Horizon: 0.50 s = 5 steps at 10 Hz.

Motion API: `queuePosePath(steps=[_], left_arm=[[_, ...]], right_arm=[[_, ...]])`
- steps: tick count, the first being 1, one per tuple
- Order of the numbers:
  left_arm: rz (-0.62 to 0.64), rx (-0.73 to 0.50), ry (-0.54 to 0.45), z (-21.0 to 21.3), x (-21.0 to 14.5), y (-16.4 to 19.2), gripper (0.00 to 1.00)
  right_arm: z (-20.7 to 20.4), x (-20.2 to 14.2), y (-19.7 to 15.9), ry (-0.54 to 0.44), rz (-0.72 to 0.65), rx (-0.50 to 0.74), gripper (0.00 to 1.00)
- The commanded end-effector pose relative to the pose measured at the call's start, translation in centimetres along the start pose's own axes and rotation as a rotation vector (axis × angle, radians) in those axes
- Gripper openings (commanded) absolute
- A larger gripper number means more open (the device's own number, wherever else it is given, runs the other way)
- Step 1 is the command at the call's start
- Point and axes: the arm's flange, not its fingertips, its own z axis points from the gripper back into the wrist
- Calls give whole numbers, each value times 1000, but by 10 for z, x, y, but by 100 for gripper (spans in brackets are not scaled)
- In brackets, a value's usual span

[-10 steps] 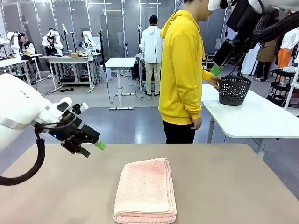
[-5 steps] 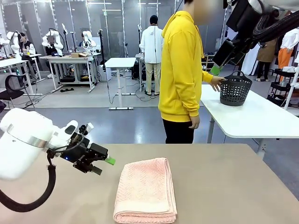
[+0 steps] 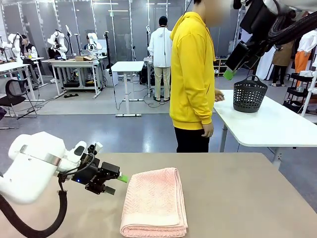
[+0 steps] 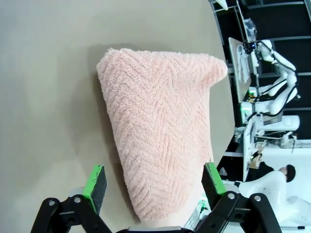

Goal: Fold the towel.
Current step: Pick up the 100 cm Hotel Towel and place it on the left side of the table.

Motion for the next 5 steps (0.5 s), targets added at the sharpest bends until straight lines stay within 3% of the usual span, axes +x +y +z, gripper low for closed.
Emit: queuePosePath(steps=[1, 5], left_arm=[[5, -57, -39, -22, -2, 9, 100], [78, -186, -49, -39, -12, 17, 100]], right_arm=[[1, 0, 0, 5, -9, 1, 100], [1, 0, 0, 5, -9, 1, 100]])
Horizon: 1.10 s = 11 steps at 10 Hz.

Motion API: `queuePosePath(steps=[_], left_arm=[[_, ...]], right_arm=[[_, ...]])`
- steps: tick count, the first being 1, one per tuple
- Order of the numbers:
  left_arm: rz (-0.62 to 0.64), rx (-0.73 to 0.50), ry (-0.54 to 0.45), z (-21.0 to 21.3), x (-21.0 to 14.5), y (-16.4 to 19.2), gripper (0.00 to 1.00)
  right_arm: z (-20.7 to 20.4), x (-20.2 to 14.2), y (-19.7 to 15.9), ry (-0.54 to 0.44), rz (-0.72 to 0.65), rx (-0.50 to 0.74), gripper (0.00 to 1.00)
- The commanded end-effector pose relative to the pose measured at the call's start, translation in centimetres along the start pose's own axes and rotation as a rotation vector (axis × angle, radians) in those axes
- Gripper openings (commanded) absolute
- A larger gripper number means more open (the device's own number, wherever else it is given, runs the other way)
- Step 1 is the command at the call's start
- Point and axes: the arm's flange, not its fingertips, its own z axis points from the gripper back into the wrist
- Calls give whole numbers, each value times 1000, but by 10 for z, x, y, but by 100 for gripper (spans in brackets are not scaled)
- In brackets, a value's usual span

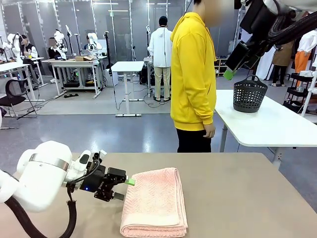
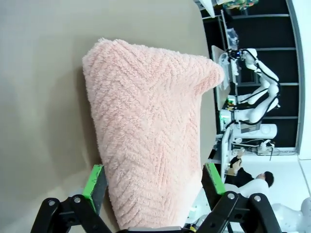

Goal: Fold the towel.
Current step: Pick up the 100 cm Hotel Towel and place it on the left side of the table.

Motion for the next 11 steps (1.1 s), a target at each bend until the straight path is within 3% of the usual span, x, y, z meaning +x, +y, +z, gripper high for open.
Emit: queuePosePath(steps=[1, 4, 5, 7, 8, 11], left_arm=[[6, -43, -30, -8, -1, 6, 100], [22, -51, -22, -22, -1, 7, 100], [25, -53, -23, -25, -1, 6, 82], [30, -46, -27, -28, -1, 6, 22], [42, -38, -31, -28, -1, 5, 0], [50, -29, -36, -26, -3, 5, 3]], right_arm=[[1, 0, 0, 5, -9, 1, 100], [1, 0, 0, 5, -9, 1, 100], [1, 0, 0, 5, -9, 1, 100], [1, 0, 0, 5, -9, 1, 100], [1, 0, 0, 5, -9, 1, 100], [1, 0, 0, 5, -9, 1, 100]])
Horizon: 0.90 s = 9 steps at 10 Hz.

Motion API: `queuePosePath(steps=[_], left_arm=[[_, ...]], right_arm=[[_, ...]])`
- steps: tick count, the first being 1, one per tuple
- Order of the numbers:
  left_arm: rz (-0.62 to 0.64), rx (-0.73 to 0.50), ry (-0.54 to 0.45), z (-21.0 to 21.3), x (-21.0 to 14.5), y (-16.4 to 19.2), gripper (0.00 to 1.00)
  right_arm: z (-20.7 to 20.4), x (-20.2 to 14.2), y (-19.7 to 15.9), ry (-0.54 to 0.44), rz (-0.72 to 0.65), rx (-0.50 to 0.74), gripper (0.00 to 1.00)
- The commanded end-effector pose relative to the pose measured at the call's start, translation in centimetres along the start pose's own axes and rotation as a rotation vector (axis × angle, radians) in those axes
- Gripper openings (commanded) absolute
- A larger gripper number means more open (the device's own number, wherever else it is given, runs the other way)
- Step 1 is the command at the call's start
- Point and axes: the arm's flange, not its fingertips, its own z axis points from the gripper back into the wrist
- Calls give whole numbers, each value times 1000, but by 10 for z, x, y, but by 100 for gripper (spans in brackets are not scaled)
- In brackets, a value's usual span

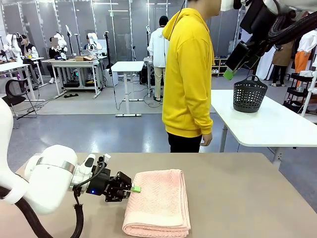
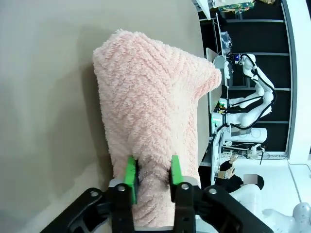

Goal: Fold the towel.
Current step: Pick up the 100 cm Hotel Towel and place it on the left side of the table.

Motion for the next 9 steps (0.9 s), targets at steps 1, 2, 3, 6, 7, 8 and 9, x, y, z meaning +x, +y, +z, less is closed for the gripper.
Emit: queuePosePath(steps=[1, 2, 3, 6, 7, 8, 9], left_arm=[[2, 2, -35, -7, -1, -1, 0], [4, 7, -29, -7, -1, -2, 0], [6, 9, -29, -6, 0, -3, 0], [-8, 8, -36, 15, 0, -10, 0], [-12, 14, -14, 27, 1, -11, 0], [-26, 16, -1, 42, 3, -13, 0], [-43, 27, -7, 63, 4, -16, 0]], right_arm=[[1, 0, 0, 5, -9, 1, 100], [1, 0, 0, 5, -9, 1, 100], [1, 0, 0, 5, -9, 1, 100], [1, 0, 0, 5, -9, 1, 100], [1, 0, 0, 5, -9, 1, 100], [1, 0, 0, 5, -9, 1, 100], [1, 0, 0, 5, -9, 1, 100]])
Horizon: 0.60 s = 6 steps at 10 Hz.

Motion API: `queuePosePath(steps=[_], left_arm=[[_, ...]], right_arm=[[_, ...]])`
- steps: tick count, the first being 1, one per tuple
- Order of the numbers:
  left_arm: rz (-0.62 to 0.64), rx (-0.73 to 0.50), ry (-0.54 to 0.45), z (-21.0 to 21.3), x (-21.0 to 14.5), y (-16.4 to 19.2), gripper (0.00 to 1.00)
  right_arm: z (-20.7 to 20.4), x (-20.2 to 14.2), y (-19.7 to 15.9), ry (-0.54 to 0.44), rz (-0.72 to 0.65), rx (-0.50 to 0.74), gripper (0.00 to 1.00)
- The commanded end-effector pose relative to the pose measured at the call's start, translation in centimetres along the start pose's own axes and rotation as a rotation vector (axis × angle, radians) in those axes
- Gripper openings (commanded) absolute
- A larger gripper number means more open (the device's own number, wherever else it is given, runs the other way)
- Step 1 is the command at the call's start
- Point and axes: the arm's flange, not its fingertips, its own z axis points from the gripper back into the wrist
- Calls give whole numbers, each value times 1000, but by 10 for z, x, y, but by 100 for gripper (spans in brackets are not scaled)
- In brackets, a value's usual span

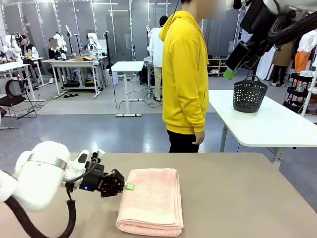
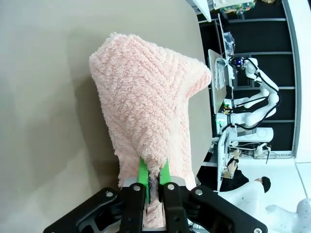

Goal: Fold the towel.
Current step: Pick up the 100 cm Hotel Towel and place it on the left side of the table.

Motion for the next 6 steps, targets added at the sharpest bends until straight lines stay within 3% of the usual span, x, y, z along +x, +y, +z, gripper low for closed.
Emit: queuePosePath(steps=[1, 6], left_arm=[[-14, 7, 22, 38, 0, -9, 0], [-34, 98, -40, 159, 7, 13, 0]], right_arm=[[1, 0, 0, 5, -9, 1, 100], [1, 0, 0, 5, -9, 1, 100]])
